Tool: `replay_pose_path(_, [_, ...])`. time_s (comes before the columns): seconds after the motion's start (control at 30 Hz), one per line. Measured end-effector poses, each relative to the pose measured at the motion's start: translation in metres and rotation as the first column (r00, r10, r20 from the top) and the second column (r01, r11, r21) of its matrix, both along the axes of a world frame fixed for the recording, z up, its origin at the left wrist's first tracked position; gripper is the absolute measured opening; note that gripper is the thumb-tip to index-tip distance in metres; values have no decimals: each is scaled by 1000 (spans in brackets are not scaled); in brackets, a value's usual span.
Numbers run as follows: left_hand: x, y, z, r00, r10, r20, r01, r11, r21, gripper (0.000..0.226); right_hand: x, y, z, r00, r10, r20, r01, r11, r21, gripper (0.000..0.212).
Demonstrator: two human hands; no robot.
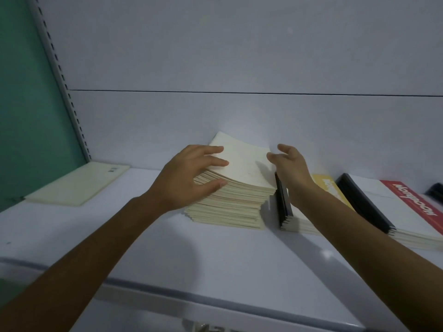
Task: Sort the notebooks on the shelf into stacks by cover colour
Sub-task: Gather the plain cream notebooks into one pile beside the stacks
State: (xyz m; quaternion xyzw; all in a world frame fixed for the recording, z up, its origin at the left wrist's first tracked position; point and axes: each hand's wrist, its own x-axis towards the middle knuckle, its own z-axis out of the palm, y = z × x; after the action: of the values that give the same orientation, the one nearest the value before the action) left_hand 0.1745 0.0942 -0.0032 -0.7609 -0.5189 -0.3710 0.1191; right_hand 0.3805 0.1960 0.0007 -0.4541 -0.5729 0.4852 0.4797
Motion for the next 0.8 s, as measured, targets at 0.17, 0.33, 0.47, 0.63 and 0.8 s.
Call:
replay_pose_path(0.17, [10, -19, -3, 991, 105, -85, -104, 994, 17, 44, 12, -12, 4, 997, 17, 78, -31, 984, 174, 46])
replay_pose_path(0.33, [16, -43, -16, 965, 261, 24, -261, 965, 34, 53, 18, -39, -8, 958, -139, 252, -60, 760, 647, 37])
replay_pose_path(0.47, [17, -70, -32, 906, 404, 124, -403, 915, -34, 61, 12, -64, -13, 921, -223, 320, -201, 430, 880, 34])
replay_pose_path(0.63, [4, -112, -44, 819, 570, 70, -563, 821, -93, 69, -10, -95, -21, 897, -171, 408, -355, 273, 894, 35])
replay_pose_path(0.8, [-29, -157, -62, 710, 699, -82, -703, 697, -142, 74, -47, -127, -29, 825, -62, 562, -526, 281, 803, 39])
